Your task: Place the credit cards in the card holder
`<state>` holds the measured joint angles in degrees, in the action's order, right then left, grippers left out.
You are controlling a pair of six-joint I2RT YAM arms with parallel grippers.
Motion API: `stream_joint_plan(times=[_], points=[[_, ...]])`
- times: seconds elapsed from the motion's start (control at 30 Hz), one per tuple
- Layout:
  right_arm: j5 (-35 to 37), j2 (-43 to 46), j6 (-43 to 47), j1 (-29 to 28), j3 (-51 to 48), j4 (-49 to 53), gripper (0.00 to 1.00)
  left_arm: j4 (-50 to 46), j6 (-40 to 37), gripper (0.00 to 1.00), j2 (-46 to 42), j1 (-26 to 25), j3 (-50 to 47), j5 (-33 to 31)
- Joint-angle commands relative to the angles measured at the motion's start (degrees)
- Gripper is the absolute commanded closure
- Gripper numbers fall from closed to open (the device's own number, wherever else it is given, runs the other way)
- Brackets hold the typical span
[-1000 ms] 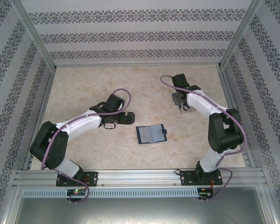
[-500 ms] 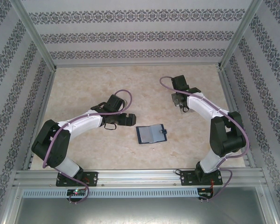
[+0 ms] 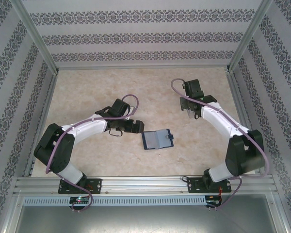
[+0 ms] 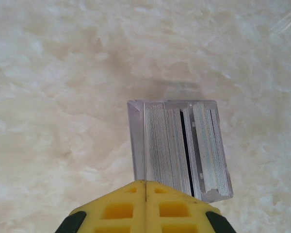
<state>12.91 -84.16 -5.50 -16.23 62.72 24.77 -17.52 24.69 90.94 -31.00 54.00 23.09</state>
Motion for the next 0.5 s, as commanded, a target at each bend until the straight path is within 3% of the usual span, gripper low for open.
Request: stream_joint_plan(times=[0.0, 0.2, 0.37, 0.47], points=[[-6.83, 4.38, -2.89, 0.52, -1.34, 0.24, 1.0, 1.05, 0.75, 0.07, -0.84, 0.55, -0.95, 4.77], [-27.96, 11.55, -9.57, -0.37, -8.37, 0.47, 1.0, 1.09, 0.66, 0.16, 0.9, 0.48, -1.05, 11.1], [-47.41, 12.0, -16.21, -1.42, -17.71, -6.86, 1.0, 3.43, 1.31, 0.35, 4.63, 0.39, -1.24, 11.98], [-54.54, 9.69, -17.48, -1.54, -22.09, -11.42, 1.0, 5.26, 2.04, 0.47, 7.44, 0.41, -0.38, 13.2]])
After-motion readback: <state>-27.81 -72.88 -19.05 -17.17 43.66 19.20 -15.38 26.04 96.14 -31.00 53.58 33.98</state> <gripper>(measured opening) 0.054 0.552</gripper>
